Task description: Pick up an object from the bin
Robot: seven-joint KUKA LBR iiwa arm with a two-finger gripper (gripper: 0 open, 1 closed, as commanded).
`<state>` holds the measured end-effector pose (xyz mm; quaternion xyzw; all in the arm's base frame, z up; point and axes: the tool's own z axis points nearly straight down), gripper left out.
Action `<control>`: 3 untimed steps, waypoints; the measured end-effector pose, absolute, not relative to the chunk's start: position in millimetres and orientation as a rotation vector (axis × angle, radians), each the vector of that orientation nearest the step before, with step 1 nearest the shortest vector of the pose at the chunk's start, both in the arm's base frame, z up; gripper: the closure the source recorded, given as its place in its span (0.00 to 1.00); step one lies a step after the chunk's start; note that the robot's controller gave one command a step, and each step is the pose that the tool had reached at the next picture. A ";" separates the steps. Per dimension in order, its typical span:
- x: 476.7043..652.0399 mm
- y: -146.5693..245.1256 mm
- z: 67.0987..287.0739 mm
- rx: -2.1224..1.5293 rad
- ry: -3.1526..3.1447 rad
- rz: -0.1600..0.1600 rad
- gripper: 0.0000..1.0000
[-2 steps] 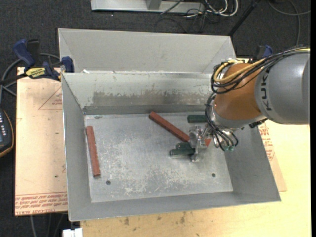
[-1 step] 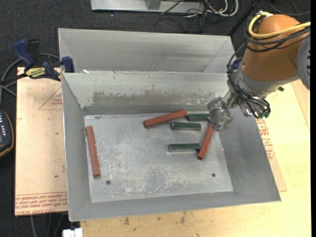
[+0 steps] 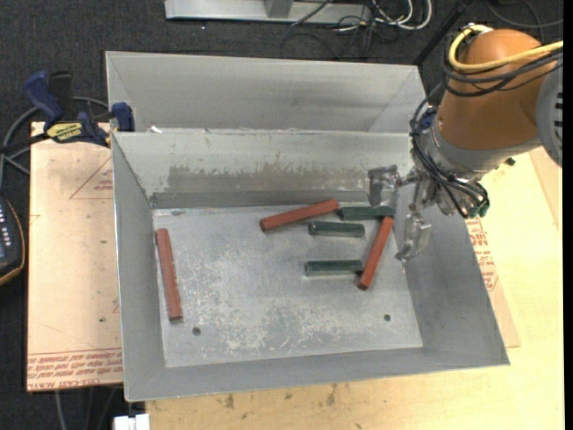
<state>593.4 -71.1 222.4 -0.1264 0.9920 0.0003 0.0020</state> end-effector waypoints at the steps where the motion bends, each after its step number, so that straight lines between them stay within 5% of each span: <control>1: 604.3 -45.9 67.0 -0.370 3.117 0.005 0.00; 2: 605.0 -47.2 71.2 -0.369 3.117 0.002 1.00; 3: 591.9 -11.2 187.1 -0.928 2.993 -0.001 1.00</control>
Offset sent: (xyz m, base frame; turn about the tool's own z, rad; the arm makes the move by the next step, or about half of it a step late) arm 0.0104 0.0231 -0.1524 0.0176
